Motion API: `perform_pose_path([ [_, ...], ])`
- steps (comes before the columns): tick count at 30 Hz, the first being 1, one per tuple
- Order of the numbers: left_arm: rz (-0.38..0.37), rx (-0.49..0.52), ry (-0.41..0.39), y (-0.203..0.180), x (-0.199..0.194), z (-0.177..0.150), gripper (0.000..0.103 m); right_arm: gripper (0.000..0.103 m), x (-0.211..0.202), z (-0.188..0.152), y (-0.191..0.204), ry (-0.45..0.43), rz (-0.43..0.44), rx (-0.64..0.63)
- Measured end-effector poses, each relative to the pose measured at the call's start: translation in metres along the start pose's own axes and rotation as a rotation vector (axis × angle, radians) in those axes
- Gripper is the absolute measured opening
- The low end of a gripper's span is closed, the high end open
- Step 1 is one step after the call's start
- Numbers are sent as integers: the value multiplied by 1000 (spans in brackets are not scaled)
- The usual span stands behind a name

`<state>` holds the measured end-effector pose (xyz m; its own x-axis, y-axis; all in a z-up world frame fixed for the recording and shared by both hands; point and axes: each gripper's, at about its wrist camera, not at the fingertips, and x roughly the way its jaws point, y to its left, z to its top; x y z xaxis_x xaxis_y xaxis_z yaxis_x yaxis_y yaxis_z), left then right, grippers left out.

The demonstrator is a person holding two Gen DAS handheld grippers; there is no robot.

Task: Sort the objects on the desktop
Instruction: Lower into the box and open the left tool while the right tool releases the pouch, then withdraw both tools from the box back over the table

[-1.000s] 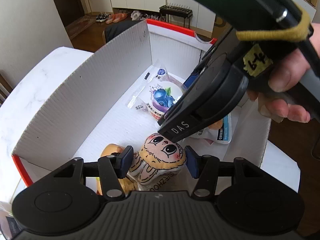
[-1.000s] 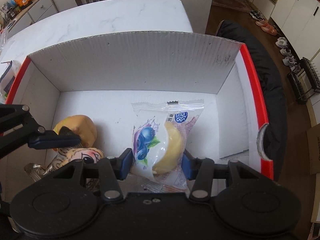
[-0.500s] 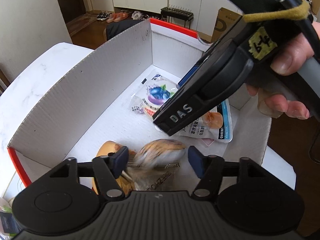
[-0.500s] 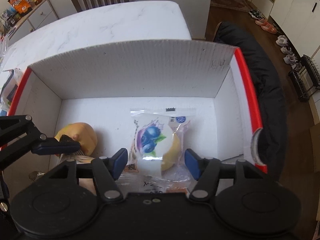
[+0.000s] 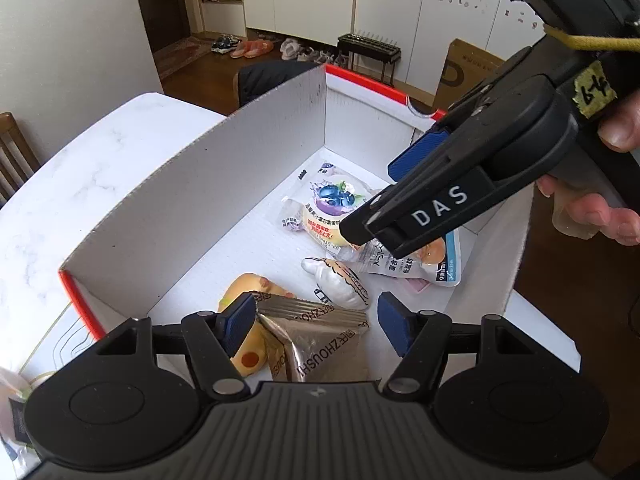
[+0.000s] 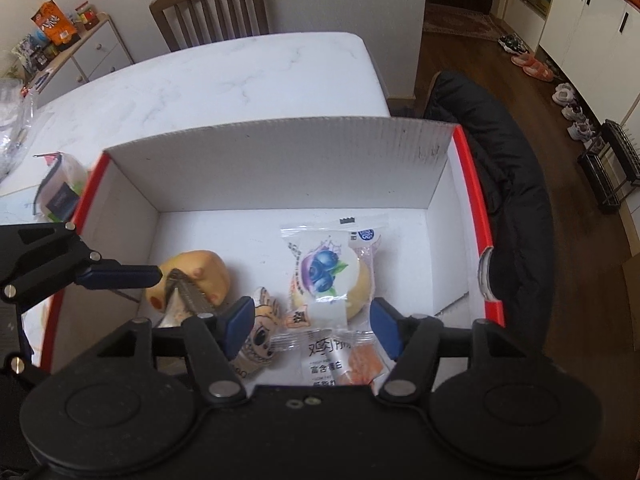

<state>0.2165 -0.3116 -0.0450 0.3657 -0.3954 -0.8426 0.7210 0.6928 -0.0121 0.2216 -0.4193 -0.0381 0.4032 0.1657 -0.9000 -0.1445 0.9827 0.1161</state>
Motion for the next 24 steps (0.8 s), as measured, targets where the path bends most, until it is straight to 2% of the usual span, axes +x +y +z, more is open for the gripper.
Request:
perform_pose_path([
  [16,-8,-50,-86,11,-52,-22,67,64,-37,-7,34,-83,18,-9],
  [20,-8,-62,-115,18,-69,-32,67,68,-46,-11,44,-110,15,7],
  [22,-18,-69,-131,24,-78,-39,80,69,-52,-13,51,-133,17,14],
  [24,-38,-86,-153,31,-88,-48,81,70,-58,-16,60,-161,19,20],
])
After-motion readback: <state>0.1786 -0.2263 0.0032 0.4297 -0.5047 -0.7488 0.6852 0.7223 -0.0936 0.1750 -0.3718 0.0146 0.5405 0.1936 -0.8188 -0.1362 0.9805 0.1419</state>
